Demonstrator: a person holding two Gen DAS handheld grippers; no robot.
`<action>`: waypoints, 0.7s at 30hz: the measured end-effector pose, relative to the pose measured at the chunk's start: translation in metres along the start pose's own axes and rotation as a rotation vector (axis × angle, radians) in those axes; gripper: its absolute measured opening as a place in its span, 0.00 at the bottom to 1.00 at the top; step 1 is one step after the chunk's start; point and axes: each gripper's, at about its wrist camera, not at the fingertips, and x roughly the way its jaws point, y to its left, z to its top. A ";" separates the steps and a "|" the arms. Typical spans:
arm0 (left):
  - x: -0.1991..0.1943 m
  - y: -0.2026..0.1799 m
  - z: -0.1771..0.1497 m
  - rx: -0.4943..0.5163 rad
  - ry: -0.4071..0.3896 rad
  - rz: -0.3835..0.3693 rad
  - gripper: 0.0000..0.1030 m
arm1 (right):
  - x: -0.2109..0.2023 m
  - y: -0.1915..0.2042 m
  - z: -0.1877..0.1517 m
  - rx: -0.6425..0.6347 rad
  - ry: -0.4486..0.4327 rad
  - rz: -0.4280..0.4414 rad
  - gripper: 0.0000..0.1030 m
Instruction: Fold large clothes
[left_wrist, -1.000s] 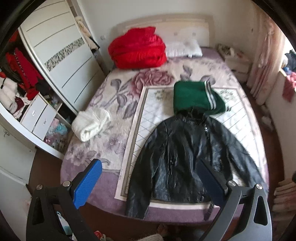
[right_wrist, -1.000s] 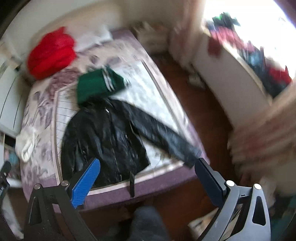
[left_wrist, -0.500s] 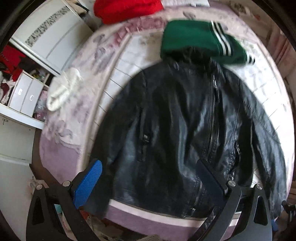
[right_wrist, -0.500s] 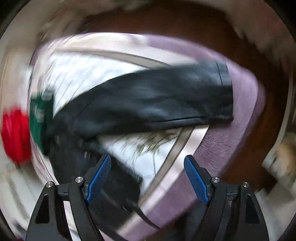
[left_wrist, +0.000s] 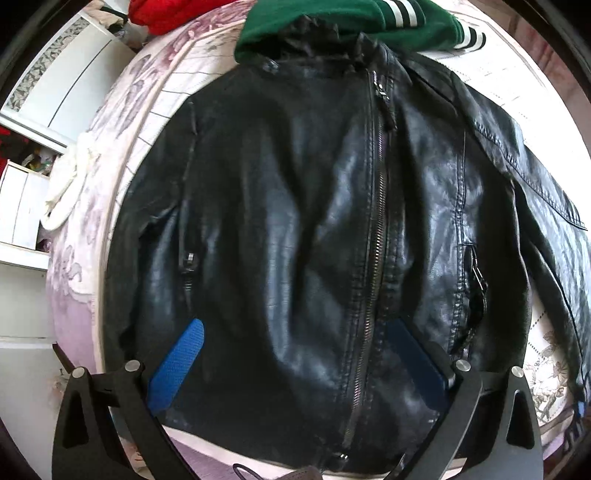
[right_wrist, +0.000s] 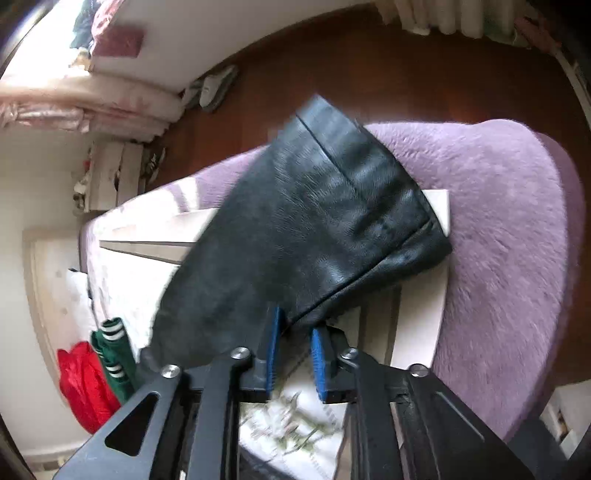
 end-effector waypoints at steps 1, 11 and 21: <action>0.004 -0.002 0.001 -0.001 0.006 -0.001 1.00 | 0.011 -0.003 0.003 0.020 0.012 0.046 0.37; 0.007 -0.003 0.013 -0.013 -0.034 -0.013 1.00 | 0.042 0.021 0.019 0.116 -0.090 0.232 0.07; 0.028 0.057 0.035 -0.187 -0.034 0.031 1.00 | 0.001 0.139 -0.002 -0.165 -0.229 0.122 0.05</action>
